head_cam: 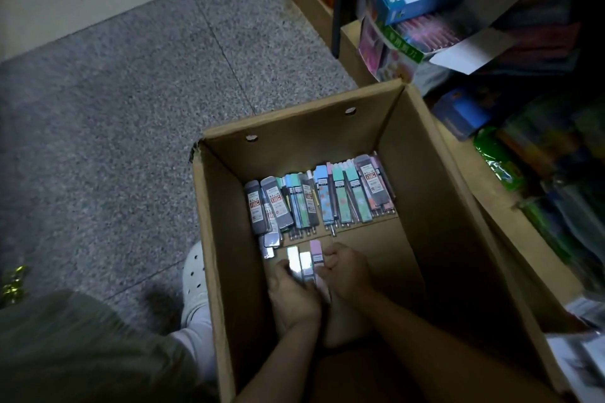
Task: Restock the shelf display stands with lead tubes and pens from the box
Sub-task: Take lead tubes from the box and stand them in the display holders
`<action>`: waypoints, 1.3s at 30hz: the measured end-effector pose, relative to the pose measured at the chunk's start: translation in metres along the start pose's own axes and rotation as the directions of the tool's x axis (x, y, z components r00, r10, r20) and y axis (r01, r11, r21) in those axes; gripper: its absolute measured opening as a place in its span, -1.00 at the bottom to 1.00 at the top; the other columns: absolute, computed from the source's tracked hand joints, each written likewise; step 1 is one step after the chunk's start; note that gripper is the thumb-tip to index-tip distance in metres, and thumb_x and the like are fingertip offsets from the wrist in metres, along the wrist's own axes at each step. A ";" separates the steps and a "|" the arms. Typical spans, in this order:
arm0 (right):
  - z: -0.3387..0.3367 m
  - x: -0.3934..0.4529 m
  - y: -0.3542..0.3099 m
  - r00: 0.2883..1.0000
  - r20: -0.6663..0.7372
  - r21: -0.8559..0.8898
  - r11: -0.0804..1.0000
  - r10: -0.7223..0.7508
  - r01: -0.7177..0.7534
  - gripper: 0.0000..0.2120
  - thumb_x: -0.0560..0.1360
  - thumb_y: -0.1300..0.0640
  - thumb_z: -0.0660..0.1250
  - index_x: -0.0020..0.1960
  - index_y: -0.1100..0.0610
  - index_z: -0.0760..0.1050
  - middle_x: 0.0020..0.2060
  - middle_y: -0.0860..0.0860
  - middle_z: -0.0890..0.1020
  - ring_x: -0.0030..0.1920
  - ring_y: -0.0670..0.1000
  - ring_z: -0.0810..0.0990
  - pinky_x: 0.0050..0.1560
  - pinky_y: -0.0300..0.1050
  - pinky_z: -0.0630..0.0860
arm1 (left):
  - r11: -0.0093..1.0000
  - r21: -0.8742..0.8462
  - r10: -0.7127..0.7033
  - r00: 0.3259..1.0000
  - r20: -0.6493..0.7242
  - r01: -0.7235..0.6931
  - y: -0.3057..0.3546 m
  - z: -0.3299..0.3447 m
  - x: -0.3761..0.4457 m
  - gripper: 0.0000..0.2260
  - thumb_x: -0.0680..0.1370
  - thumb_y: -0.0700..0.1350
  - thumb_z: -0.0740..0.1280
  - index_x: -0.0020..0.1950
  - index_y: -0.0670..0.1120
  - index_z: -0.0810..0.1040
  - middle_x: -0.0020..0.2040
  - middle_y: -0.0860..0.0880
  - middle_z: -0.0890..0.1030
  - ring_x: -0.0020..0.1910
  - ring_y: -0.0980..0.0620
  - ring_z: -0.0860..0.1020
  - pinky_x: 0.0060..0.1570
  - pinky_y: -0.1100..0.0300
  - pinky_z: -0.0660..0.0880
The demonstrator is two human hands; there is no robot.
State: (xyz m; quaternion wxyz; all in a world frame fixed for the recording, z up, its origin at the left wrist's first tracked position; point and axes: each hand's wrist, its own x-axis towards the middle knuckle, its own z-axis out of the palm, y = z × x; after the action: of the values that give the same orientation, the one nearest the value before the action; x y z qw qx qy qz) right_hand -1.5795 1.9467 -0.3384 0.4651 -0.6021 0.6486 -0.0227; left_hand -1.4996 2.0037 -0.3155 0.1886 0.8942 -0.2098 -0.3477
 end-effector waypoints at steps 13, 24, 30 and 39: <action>-0.067 -0.012 0.019 0.981 -0.110 -0.030 0.986 0.159 -0.163 -0.97 0.47 0.19 0.40 -0.14 0.09 0.57 -0.13 0.02 0.66 -0.07 0.03 0.59 -0.11 -0.23 0.45 | 0.988 -0.093 0.128 0.987 0.095 -0.120 0.014 0.028 0.005 -0.93 0.50 -0.22 0.36 -0.05 -0.07 0.55 -0.04 -0.10 0.60 -0.08 -0.08 0.56 -0.13 0.18 0.42; -0.115 -0.032 -0.019 0.987 -0.158 0.419 0.908 0.040 0.030 -0.73 0.45 0.20 0.48 0.15 0.14 0.59 -0.16 0.03 0.66 -0.19 -0.14 0.60 -0.23 -0.42 0.50 | 0.792 -0.609 0.287 0.847 0.448 0.054 0.073 -0.017 0.005 -0.91 0.64 -0.07 0.22 0.11 -0.02 0.47 -0.21 -0.01 0.61 -0.31 0.12 0.52 -0.32 0.27 0.49; -0.108 -0.035 -0.039 0.988 -0.143 0.388 0.916 -0.051 0.103 -0.78 0.47 0.23 0.44 0.11 0.23 0.62 -0.04 0.13 0.69 0.01 0.07 0.67 0.10 -0.06 0.59 | 0.725 -0.667 0.295 0.798 0.526 0.172 0.082 -0.027 0.000 -0.76 0.56 -0.01 0.36 0.08 -0.16 0.60 -0.28 -0.04 0.61 -0.29 0.02 0.53 -0.25 0.17 0.46; -0.111 0.026 -0.042 0.971 -0.118 -0.473 0.872 -0.206 0.127 -0.46 0.61 0.02 0.21 0.53 0.15 0.20 0.54 0.11 0.17 0.53 0.10 0.11 0.54 -0.07 0.03 | 0.724 -0.660 0.068 0.933 0.355 0.198 0.085 -0.035 0.022 -0.78 0.60 -0.07 0.29 0.18 -0.15 0.57 0.01 -0.14 0.67 -0.09 0.00 0.63 -0.20 0.16 0.61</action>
State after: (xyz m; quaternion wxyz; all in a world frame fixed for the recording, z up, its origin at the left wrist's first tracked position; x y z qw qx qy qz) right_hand -1.6138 1.8552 -0.2658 0.2495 -0.7452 0.6169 0.0424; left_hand -1.4810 1.9281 -0.2626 0.4519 0.6897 -0.0646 -0.5620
